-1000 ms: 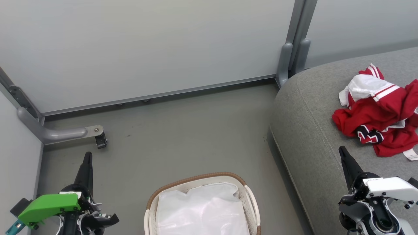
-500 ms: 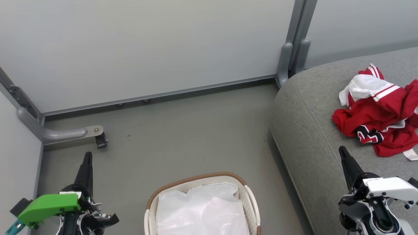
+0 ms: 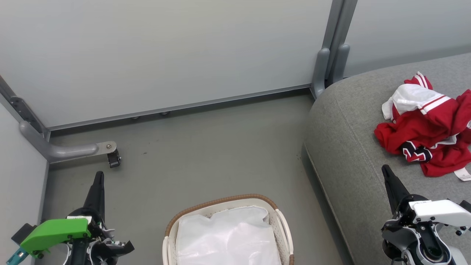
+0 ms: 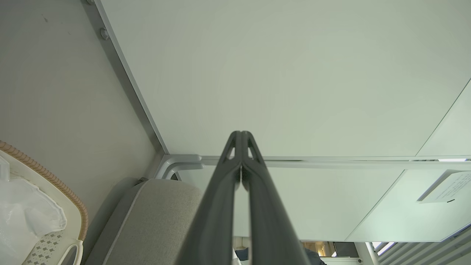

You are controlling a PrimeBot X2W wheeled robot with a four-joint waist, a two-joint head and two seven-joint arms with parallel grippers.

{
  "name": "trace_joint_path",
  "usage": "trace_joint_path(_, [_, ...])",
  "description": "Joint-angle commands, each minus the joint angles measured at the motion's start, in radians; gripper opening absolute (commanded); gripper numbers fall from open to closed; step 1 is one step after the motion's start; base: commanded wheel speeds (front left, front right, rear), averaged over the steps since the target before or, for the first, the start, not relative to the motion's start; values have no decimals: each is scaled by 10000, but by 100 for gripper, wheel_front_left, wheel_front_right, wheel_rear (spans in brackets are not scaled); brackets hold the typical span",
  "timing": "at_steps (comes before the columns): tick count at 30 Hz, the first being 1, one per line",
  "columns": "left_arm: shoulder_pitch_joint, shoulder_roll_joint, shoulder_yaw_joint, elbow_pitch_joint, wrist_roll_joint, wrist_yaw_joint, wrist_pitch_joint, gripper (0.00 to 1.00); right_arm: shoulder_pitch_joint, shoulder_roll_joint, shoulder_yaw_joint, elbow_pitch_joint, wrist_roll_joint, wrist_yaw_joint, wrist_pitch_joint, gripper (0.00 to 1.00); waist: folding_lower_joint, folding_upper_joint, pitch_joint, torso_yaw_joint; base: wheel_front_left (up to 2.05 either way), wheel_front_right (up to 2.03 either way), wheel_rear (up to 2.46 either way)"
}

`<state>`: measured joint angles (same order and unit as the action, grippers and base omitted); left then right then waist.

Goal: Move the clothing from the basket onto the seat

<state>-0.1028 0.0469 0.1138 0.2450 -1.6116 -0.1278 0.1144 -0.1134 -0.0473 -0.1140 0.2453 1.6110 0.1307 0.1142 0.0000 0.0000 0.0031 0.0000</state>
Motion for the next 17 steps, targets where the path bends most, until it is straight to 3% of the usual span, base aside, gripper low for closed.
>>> trace_joint_path(1, [-114,63,21,-17,-30,-64,26,0,105,-56,-16,-31,39,0,32,0,0,0,0,0,0,0,0])
trace_joint_path(17, [-114,63,21,-17,-30,-63,26,0,105,-56,-16,-31,39,0,32,0,0,0,0,0,0,0,0])
